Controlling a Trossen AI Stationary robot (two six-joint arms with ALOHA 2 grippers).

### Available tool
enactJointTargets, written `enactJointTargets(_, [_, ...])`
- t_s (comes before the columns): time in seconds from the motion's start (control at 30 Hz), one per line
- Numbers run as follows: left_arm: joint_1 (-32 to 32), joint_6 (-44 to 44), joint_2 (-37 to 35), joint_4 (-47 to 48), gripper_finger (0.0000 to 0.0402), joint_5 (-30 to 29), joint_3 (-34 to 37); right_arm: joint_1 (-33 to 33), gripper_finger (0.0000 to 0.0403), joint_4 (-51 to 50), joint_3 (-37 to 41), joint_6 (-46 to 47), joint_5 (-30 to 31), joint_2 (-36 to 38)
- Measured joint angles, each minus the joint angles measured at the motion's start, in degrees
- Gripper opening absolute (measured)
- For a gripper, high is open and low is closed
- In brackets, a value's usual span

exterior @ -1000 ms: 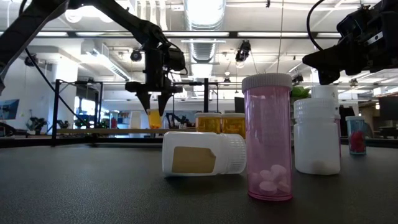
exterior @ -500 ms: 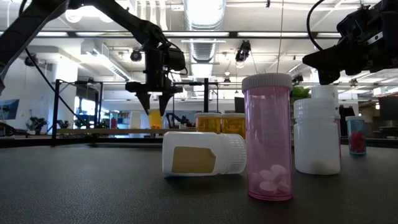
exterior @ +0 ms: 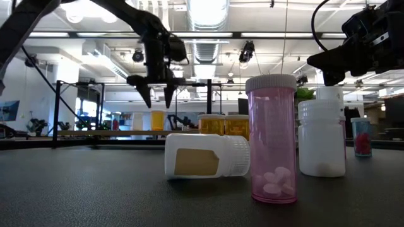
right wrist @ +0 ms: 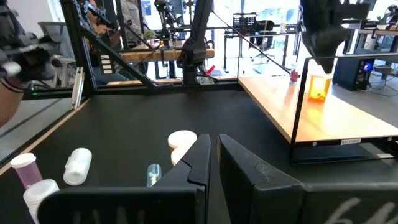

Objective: Pick and place medicine bottles onto shelf by color
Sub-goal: Put the top pink pill bottle on the shelf

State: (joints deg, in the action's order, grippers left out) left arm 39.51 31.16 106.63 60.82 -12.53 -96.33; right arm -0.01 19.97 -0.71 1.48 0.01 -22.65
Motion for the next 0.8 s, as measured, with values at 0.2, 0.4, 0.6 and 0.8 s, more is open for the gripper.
enactJointTargets(0.2, [-2.59,1.63,-5.86,3.82,0.0307,-2.58,0.15,0.00,0.0022,0.00,0.01,0.01,0.01,0.00])
enactJointTargets(0.4, [-6.63,6.34,-12.93,6.01,0.0307,-8.45,4.11,0.00,0.0022,-0.01,0.01,0.01,0.01,0.00])
enactJointTargets(0.6, [-10.66,13.12,-23.02,1.80,0.0307,-14.20,16.88,0.00,0.0022,-0.02,0.02,0.00,0.00,0.00])
enactJointTargets(0.8, [-13.17,13.46,-34.87,-6.07,0.0307,-17.34,30.77,0.00,0.0022,0.00,0.02,0.02,0.00,0.00])
